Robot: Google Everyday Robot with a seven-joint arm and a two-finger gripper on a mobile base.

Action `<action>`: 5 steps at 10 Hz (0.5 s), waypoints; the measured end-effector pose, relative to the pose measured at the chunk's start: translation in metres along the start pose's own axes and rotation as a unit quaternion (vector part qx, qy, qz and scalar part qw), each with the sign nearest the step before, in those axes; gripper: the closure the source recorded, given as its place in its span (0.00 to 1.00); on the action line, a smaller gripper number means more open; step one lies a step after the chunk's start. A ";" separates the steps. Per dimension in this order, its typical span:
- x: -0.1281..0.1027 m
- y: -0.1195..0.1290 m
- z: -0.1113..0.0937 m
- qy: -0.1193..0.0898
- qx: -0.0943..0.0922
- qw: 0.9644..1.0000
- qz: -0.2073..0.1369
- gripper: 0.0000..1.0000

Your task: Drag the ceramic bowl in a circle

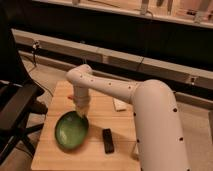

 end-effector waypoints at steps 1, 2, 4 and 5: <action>0.001 0.004 -0.003 0.002 0.001 1.000 0.002 1.00; 0.000 0.009 -0.004 0.003 0.001 1.000 0.003 1.00; 0.000 0.015 -0.008 0.006 0.003 1.000 0.003 1.00; 0.001 0.014 -0.008 0.007 0.004 1.000 0.003 1.00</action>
